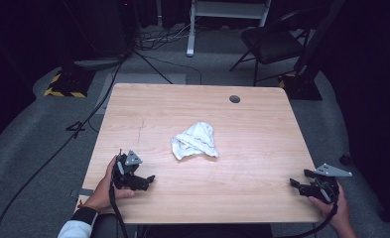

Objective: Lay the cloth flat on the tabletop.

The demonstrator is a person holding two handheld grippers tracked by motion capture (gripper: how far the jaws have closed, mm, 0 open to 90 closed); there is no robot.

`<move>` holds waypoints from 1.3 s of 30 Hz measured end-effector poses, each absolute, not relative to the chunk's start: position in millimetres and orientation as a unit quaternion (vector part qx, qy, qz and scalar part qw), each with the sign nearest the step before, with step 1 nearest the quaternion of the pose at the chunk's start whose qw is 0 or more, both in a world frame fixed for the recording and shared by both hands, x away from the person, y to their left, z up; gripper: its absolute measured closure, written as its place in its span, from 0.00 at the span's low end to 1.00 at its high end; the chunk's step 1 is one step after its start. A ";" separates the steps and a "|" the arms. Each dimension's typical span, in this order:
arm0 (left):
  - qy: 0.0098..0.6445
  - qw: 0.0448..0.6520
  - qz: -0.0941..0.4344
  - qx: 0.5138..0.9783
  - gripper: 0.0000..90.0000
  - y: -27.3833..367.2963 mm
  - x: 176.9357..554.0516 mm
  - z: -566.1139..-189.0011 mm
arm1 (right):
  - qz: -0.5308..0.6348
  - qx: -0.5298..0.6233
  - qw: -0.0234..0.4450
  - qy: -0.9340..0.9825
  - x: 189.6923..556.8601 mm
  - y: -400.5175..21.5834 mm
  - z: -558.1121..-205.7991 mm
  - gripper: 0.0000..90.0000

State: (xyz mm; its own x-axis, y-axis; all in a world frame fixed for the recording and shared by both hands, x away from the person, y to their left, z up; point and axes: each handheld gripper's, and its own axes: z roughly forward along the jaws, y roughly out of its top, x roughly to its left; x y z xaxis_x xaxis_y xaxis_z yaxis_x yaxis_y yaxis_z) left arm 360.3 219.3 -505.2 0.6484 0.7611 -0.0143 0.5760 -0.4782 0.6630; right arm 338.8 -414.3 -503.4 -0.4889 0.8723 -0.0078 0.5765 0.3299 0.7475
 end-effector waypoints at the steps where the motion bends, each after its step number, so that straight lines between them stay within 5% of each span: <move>1: 0.392 0.325 0.140 0.849 0.00 220.0 360.2 -505.2 | 0.352 0.460 0.210 0.788 338.8 -414.3 -503.4 0.26; 13: 0.368 0.329 0.131 0.859 0.00 217.4 362.5 -505.0 | 0.347 0.436 0.202 0.805 343.3 -410.5 -500.8 0.29; 22: 0.349 0.331 0.125 0.868 0.00 203.0 372.5 -504.7 | 0.344 0.375 0.211 0.835 362.9 -377.2 -486.7 0.43; 39: 0.332 0.333 0.118 0.875 0.00 145.5 410.7 -504.4 | 0.380 0.241 0.179 0.875 409.2 -221.2 -452.7 0.47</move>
State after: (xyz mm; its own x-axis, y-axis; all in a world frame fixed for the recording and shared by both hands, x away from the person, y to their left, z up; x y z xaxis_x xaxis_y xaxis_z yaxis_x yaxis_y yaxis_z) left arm 410.7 145.5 -504.4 0.7518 0.6592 -0.0149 0.5020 -0.5574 0.6613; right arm 409.2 -221.2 -452.7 -0.8195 0.5581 -0.1303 0.2860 0.5953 0.7509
